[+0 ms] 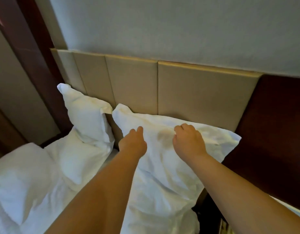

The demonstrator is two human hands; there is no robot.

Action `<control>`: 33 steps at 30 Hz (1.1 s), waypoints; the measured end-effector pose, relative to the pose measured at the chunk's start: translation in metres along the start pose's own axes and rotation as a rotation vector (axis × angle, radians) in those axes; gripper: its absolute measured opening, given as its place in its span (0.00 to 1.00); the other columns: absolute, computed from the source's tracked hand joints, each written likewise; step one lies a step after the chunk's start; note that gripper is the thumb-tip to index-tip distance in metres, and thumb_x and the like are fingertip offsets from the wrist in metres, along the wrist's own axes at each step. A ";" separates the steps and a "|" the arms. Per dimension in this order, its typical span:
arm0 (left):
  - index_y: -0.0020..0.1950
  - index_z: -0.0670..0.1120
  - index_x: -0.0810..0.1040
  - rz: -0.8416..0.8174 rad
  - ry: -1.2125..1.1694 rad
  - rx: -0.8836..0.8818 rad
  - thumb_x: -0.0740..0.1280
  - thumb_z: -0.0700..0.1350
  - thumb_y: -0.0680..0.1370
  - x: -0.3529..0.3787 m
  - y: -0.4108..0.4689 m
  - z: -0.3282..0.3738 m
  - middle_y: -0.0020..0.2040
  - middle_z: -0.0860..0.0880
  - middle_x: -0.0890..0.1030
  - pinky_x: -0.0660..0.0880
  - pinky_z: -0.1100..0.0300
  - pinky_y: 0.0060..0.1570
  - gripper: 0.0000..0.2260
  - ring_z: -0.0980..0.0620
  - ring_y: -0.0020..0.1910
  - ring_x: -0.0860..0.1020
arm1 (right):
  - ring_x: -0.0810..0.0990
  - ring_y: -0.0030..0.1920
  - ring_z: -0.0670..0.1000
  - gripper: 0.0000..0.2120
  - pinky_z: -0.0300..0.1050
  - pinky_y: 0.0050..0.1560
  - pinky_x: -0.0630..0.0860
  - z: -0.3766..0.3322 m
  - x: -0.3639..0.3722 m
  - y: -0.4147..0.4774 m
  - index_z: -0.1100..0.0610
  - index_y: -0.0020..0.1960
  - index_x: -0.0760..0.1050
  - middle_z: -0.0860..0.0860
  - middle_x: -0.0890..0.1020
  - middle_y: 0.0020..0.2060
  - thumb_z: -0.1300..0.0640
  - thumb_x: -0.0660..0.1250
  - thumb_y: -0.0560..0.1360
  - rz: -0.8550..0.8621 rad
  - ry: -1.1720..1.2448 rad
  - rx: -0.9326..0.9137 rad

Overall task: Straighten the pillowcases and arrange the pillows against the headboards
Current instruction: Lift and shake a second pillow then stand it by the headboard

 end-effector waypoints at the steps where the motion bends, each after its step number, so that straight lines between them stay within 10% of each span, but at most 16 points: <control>1: 0.73 0.51 0.59 0.005 0.010 0.008 0.55 0.42 0.81 -0.007 0.014 -0.004 0.65 0.46 0.70 0.70 0.52 0.48 0.20 0.43 0.61 0.74 | 0.78 0.46 0.61 0.06 0.50 0.40 0.71 -0.003 0.002 0.010 0.60 0.48 0.78 0.57 0.79 0.44 0.64 0.65 0.72 0.008 -0.003 0.015; 19: 0.70 0.49 0.66 -0.129 0.309 0.543 0.68 0.47 0.78 0.007 0.173 -0.005 0.66 0.45 0.74 0.74 0.52 0.60 0.22 0.44 0.61 0.76 | 0.73 0.63 0.55 0.17 0.59 0.68 0.59 -0.045 0.086 0.117 0.52 0.65 0.68 0.51 0.78 0.60 0.53 0.63 0.77 -0.324 -0.248 0.230; 26: 0.65 0.46 0.74 -0.227 0.345 0.490 0.63 0.50 0.81 0.033 0.181 -0.005 0.60 0.46 0.78 0.72 0.54 0.59 0.15 0.46 0.57 0.77 | 0.66 0.68 0.58 0.16 0.54 0.67 0.64 -0.047 0.112 0.115 0.54 0.65 0.69 0.54 0.76 0.63 0.54 0.60 0.79 -0.485 -0.215 0.220; 33: 0.65 0.49 0.72 -0.007 0.283 0.566 0.67 0.51 0.78 -0.019 0.178 -0.008 0.58 0.47 0.79 0.75 0.54 0.57 0.17 0.47 0.54 0.79 | 0.78 0.51 0.52 0.09 0.45 0.52 0.76 -0.060 0.091 0.117 0.52 0.55 0.73 0.51 0.78 0.51 0.56 0.68 0.75 -0.454 -0.073 0.230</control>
Point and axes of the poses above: each hand's wrist, its own y-axis towards the middle knuckle, its own x-axis out of the palm, z = x × y, the point moved 8 cm from there along y, towards the middle knuckle
